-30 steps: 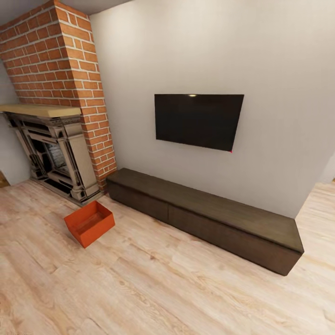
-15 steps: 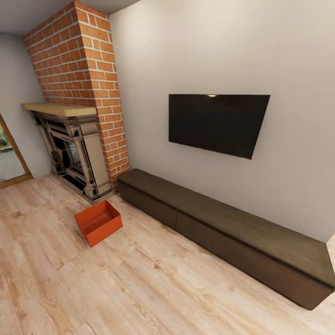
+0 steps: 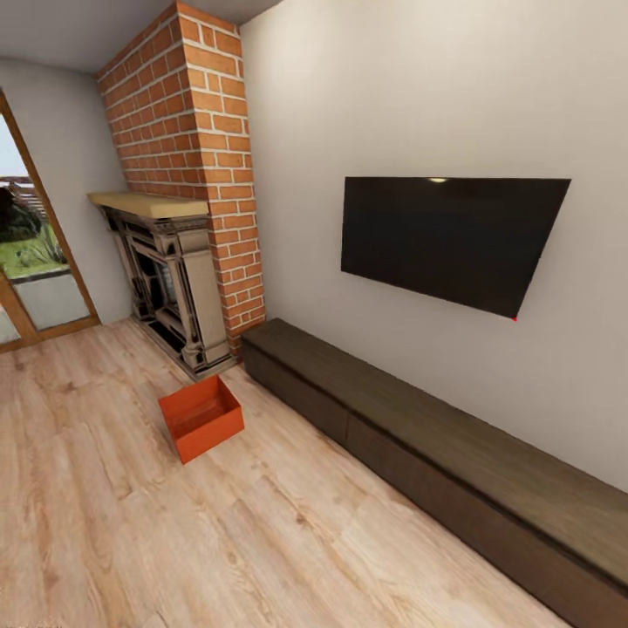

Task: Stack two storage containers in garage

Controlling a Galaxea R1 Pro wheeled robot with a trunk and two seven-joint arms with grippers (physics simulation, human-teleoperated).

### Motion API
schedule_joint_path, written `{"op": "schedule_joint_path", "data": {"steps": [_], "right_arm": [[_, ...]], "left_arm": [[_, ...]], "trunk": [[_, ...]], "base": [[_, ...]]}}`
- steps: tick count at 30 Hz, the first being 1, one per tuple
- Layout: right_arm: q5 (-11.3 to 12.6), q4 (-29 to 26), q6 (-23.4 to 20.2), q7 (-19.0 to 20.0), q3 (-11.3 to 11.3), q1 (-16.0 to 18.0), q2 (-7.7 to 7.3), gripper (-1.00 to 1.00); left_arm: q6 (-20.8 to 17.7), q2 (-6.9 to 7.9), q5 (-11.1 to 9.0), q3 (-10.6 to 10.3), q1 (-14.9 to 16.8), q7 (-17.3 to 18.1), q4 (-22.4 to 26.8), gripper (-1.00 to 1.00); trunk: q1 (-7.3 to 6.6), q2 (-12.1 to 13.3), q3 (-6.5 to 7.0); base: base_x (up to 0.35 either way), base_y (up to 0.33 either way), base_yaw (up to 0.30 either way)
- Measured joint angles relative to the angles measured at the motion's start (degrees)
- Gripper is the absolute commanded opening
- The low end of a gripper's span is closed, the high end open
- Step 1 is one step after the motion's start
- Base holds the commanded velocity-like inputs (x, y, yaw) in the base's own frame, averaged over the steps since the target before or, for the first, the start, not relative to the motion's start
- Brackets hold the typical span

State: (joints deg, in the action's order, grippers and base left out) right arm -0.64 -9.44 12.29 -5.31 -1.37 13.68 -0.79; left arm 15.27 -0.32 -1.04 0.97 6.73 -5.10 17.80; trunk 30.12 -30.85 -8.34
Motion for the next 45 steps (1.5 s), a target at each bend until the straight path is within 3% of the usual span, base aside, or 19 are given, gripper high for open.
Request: {"op": "schedule_joint_path", "data": {"steps": [35,45], "right_arm": [[0.0,0.0,0.0,0.0,0.0,0.0,0.0,1.0],[0.0,0.0,0.0,0.02,0.0,0.0,0.0,1.0]], "left_arm": [[0.0,0.0,0.0,0.0,-0.02,0.0,0.0,1.0],[0.0,0.08,0.0,0.0,-0.01,-0.03,0.01,1.0]], "trunk": [[0.0,0.0,0.0],[0.0,0.0,0.0]], "base": [[0.284,-0.185,0.249],[0.317,-0.07,0.249]]}}
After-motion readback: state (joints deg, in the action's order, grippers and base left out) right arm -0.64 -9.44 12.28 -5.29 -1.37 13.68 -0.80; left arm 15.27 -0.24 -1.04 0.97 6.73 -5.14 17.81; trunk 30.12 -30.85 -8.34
